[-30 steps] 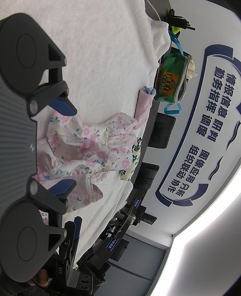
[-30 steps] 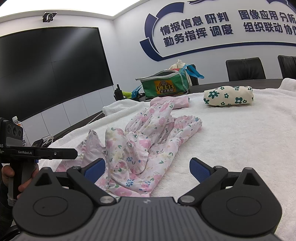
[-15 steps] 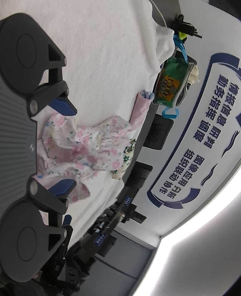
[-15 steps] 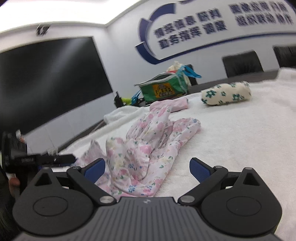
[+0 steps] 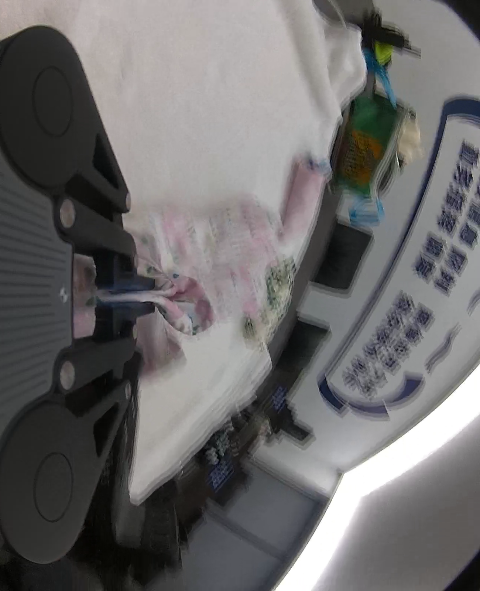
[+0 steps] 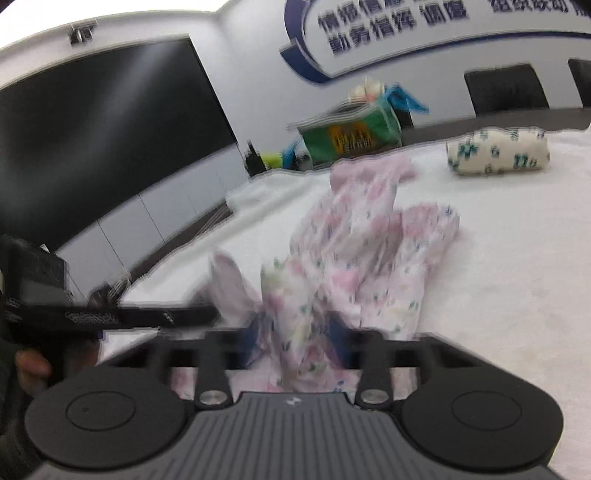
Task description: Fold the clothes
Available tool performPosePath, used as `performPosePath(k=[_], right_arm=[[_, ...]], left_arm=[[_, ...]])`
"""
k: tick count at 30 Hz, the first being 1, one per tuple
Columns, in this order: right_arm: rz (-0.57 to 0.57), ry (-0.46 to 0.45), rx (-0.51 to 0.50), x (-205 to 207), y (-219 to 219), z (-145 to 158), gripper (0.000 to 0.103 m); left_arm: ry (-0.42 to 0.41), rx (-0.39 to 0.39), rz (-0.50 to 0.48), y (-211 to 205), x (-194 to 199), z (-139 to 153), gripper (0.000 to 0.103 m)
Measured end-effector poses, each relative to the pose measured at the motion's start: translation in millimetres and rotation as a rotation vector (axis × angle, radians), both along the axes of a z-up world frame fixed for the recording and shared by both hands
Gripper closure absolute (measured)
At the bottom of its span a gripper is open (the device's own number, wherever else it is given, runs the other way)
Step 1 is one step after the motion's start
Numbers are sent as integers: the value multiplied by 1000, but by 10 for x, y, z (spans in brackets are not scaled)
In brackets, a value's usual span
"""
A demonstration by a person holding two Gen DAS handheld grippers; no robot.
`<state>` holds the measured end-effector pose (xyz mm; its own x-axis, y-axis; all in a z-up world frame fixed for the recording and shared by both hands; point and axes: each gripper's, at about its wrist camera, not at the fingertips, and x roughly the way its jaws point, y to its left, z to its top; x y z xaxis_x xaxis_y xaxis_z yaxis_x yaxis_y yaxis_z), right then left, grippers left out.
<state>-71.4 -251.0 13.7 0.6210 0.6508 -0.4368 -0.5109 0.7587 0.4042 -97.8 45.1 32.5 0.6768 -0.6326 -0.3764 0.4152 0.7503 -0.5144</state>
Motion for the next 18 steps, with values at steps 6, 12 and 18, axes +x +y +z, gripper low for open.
performPosePath(k=[6,12,18], right_arm=[[-26,-30,156,-94,-232,132,97],[-114,24,28,-23,-144,-6,94],[-143,-25,-14,-103,-141,51,62]], left_arm=[[134,-277,-101,74,392,-130,99],[340,-95,118,18,724,-456,97],[258,-75,124,65,535,-352,60]])
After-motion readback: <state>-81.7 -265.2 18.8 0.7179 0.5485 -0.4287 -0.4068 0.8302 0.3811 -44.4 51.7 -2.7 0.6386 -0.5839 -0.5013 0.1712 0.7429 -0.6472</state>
